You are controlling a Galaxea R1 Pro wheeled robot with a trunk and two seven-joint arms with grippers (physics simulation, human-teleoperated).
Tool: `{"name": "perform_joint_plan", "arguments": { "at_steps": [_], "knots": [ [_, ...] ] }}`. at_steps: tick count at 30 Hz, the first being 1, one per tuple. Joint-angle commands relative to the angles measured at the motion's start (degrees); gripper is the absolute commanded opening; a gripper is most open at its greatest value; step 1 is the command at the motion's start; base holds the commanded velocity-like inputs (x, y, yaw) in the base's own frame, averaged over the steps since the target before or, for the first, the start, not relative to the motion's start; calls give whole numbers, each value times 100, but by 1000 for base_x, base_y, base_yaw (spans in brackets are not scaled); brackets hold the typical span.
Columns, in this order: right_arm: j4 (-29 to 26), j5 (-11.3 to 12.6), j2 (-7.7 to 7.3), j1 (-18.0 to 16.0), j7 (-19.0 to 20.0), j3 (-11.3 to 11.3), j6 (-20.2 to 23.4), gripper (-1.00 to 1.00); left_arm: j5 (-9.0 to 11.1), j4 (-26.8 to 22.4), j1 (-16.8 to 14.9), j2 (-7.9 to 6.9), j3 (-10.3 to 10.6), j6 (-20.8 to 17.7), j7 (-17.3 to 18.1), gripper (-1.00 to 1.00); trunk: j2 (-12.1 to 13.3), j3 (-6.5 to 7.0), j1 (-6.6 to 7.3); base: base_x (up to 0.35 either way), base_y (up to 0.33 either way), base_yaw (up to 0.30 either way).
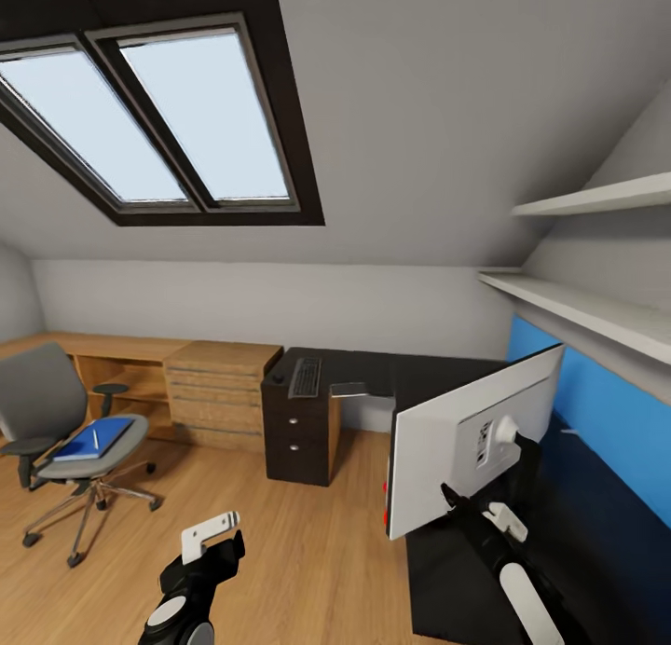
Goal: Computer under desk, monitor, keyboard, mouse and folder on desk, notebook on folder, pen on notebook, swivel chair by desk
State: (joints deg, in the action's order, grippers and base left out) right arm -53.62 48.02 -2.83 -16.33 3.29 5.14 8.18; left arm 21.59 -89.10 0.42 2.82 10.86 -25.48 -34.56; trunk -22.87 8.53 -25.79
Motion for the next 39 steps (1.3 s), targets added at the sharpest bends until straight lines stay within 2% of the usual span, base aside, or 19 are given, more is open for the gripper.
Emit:
{"name": "perform_joint_plan", "arguments": {
  "at_steps": [1, 10, 14, 19, 20, 21, 22, 23, 25, 26, 27, 29, 31, 33, 36, 39],
  "knots": [
    [0, 41, 2, -1, 23, 13, 28, 100, 47, -10, 2, 0, 3, -10, -42, 100, -5, 2, 0, -183, 0, -246],
    [-7, -14, -9, -1, 23, 0, -7, 100, 62, -34, 2, -8, -3, -24, -33, 100, -5, 14, 0, -292, 0, -131],
    [-6, -261, -19, -1, 21, -3, -60, 100, 68, -85, 2, -9, -5, -34, -33, 100, -5, 14, 0, -331, 0, -13],
    [16, -1032, -15, -5, -41, -2, -288, 100, 72, -124, 2, -11, -5, -44, -33, 100, -5, 14, 0, -234, 0, -4],
    [23, -1436, -9, -7, -108, 0, -386, 100, 72, -131, 2, -13, -5, -48, -33, 100, -5, 14, 0, -97, 0, -1],
    [33, -2018, 4, -48, -318, 2, -459, 100, 73, -135, 2, -15, -5, -50, -35, 100, -5, 14, 0, -62, 0, -1],
    [39, -2325, 12, -84, -456, 2, -483, 100, 73, -137, 2, -16, -4, -51, -36, 100, -5, 14, 0, -50, 0, -1],
    [57, -2826, 32, -163, -709, -3, -513, 100, 73, -139, 2, -15, -3, -52, -38, 100, -5, 14, 0, -32, 0, 0],
    [173, -3595, 59, -358, -1151, -10, -547, 100, 73, -142, 2, -14, -3, -53, -41, 100, -5, 14, 0, -15, 0, 0],
    [292, -3770, 59, -456, -1241, -9, -554, 100, 73, -142, 2, -15, -1, -54, -41, 100, -5, 14, 0, -7, 0, 0],
    [379, -3836, 56, -514, -1273, -6, -560, 100, 73, -142, 2, -14, 0, -54, -41, 100, -5, 14, 0, -5, 0, 0],
    [883, -3995, 43, -821, -1349, 0, -588, 100, 73, -143, 2, -11, 2, -54, -41, 100, -5, 14, 0, -3, 0, 0],
    [1373, -4054, 36, -1100, -1378, 2, -667, 100, 73, -143, 2, -12, 3, -54, -42, 100, -5, 14, 0, -1, 0, 0],
    [2077, -4115, 24, -1446, -1397, 4, -1027, 100, 72, -143, 2, -10, 3, -54, -42, 100, -5, 14, 0, 0, 0, 0],
    [3042, -4288, 14, -1807, -1449, 4, -1913, 100, 73, -143, 2, -9, 3, -54, -42, 100, -5, 14, 0, 0, 0, 0],
    [3485, -4515, 10, -1967, -1614, 5, -2334, 100, 73, -143, 2, -9, 3, -54, -42, 100, -5, 14, 0, 0, 0, 0]
  ]
}}
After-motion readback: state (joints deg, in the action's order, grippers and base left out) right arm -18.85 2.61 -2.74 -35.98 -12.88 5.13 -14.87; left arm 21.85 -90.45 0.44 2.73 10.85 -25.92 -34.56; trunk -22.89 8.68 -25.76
